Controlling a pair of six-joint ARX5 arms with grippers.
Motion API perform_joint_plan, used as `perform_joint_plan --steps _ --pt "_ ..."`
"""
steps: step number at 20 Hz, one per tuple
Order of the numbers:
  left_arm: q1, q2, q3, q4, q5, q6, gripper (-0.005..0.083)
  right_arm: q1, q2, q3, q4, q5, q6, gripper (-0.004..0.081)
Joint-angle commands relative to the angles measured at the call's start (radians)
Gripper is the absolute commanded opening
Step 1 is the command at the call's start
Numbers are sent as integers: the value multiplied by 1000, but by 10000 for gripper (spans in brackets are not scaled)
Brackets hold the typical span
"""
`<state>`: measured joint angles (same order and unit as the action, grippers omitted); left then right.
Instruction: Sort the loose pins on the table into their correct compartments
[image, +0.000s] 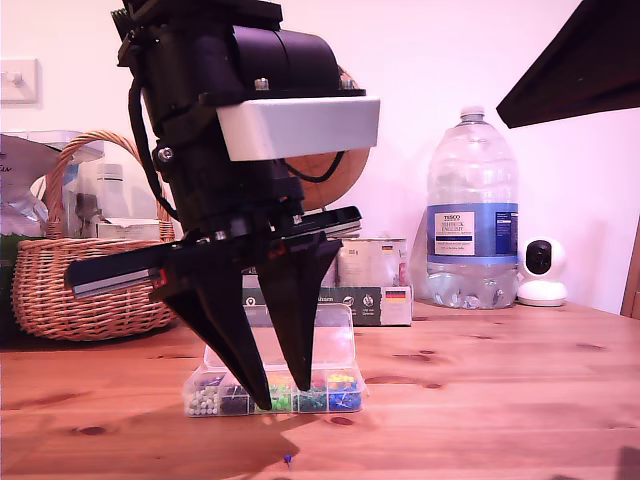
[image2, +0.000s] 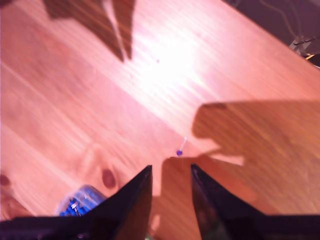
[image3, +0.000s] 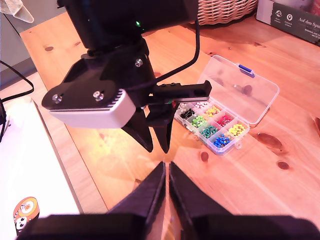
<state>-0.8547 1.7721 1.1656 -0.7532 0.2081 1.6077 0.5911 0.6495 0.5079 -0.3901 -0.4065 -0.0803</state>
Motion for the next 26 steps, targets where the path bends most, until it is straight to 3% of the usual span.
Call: perform_joint_plan --steps 1,26 --pt "5 50 -9 11 7 20 214 5 2 -6 5 -3 -3 -13" --pt "10 119 -9 39 27 27 213 5 2 -6 5 -3 -3 -13"
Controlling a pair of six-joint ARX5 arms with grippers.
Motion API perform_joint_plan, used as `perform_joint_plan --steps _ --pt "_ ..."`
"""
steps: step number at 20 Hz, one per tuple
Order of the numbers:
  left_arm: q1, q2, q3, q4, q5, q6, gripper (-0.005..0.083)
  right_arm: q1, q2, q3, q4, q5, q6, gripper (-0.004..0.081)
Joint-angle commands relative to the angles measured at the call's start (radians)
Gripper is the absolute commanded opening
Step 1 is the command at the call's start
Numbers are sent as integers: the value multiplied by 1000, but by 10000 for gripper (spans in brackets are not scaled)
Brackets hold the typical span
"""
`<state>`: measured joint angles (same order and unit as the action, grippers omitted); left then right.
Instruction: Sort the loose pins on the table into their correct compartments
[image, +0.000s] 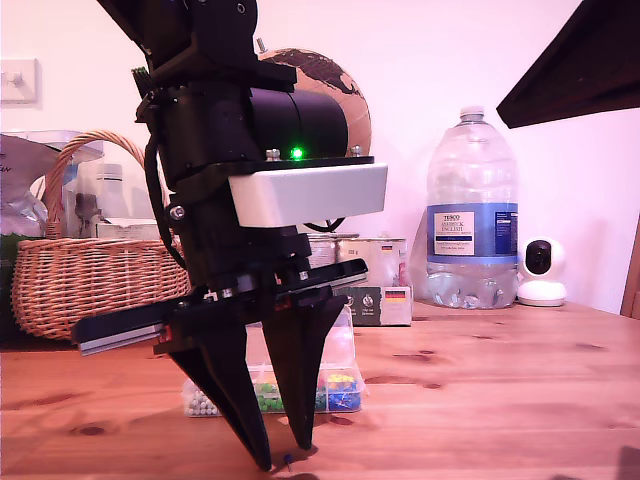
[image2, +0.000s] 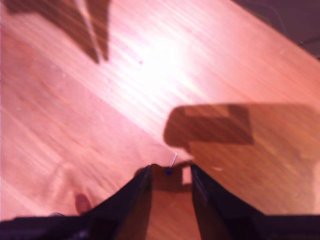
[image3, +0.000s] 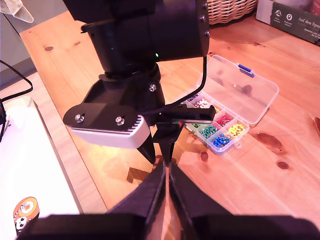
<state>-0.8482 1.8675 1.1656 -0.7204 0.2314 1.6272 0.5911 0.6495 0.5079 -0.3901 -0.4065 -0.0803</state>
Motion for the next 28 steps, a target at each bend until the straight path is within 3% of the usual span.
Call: perform_joint_plan --steps 1,15,28 --pt "3 24 -9 11 7 7 213 5 2 -6 5 -3 -3 -13" --pt "4 57 -9 4 21 8 76 5 2 -6 5 -3 -3 -13" --pt "15 57 -9 2 4 4 38 5 2 -6 6 -3 -3 -13"
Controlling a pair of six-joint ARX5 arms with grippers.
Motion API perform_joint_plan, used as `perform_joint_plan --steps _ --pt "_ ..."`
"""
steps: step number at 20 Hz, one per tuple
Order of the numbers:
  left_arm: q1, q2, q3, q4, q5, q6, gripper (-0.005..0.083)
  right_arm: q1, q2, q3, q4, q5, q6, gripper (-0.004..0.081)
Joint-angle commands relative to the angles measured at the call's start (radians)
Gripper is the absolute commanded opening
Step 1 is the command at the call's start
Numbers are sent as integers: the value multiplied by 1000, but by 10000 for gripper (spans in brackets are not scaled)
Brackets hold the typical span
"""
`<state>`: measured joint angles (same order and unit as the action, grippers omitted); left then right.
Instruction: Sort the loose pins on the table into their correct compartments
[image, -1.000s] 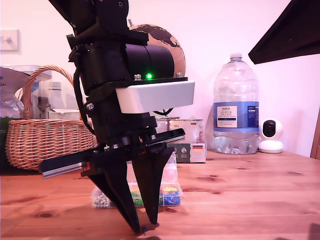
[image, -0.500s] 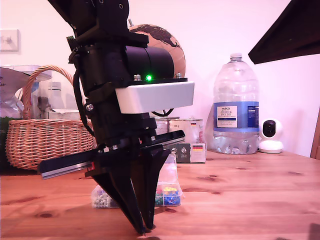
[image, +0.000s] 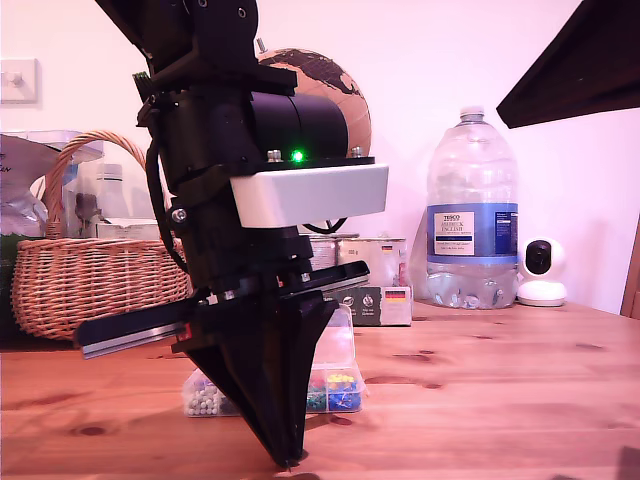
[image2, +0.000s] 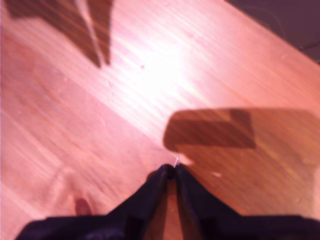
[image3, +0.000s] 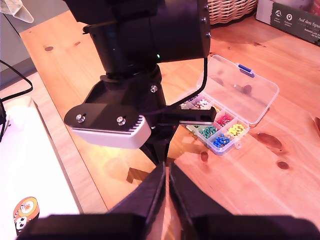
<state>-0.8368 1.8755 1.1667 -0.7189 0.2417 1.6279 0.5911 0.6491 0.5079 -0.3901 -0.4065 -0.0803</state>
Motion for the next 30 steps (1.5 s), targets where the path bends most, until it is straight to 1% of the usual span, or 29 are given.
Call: perform_joint_plan --steps 1,3,14,22,24,30 --pt "4 49 -10 1 -9 3 32 5 3 -6 6 -3 -3 -13" --pt "6 49 -10 1 -15 3 -21 5 3 -6 6 -3 -3 -13" --pt "7 38 -9 -4 -52 -8 -22 5 3 -6 8 -3 -3 -13" --pt "7 -19 -8 -17 -68 -36 -22 5 3 -6 8 -3 -3 -13" --pt "7 -33 -8 -16 -69 -60 -22 5 3 -6 8 -3 -3 -13" --pt "8 -79 -8 -15 -88 -69 -22 5 3 -6 8 -3 -3 -13"
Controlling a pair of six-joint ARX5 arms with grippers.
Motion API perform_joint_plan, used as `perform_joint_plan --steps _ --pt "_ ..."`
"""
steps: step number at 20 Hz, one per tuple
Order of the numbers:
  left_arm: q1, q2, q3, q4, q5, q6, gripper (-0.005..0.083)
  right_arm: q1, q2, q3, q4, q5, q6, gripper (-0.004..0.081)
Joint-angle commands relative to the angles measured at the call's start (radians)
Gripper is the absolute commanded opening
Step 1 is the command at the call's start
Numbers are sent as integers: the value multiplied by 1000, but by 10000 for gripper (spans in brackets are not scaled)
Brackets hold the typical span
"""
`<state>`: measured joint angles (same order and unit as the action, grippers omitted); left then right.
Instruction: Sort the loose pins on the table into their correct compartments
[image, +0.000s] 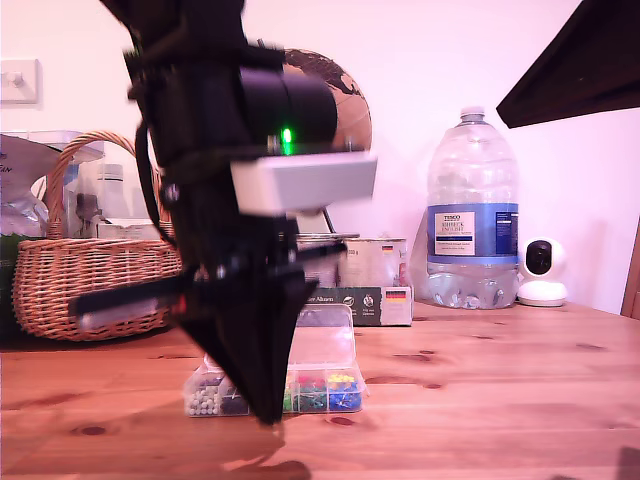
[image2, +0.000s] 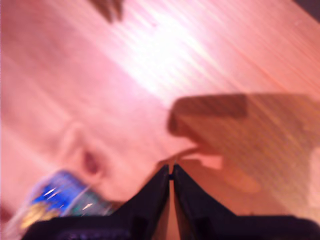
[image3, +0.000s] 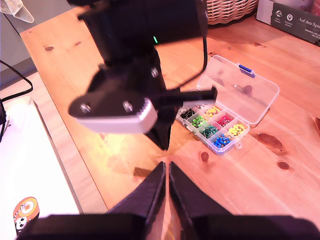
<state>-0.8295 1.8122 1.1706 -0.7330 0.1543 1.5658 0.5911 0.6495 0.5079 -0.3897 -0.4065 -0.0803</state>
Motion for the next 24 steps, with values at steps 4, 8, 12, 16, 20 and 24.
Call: perform_joint_plan --steps 4,8,12,16,20,24 --pt "16 -54 -12 1 -11 -24 -22 5 2 -6 7 -3 -3 -13" --pt "72 -85 -11 -2 -47 -26 -22 5 2 -6 6 -3 -3 -13" --pt "136 -97 -11 6 -59 -21 -22 5 2 -6 4 -3 -3 -13" --pt "198 -97 -11 61 -59 -20 -22 5 2 -6 4 -3 -3 -13" --pt "247 -90 -11 83 -59 -13 -22 5 2 -6 4 -3 -3 -13" --pt "260 -68 -11 103 -59 13 -22 5 2 -6 5 -3 -4 -13"
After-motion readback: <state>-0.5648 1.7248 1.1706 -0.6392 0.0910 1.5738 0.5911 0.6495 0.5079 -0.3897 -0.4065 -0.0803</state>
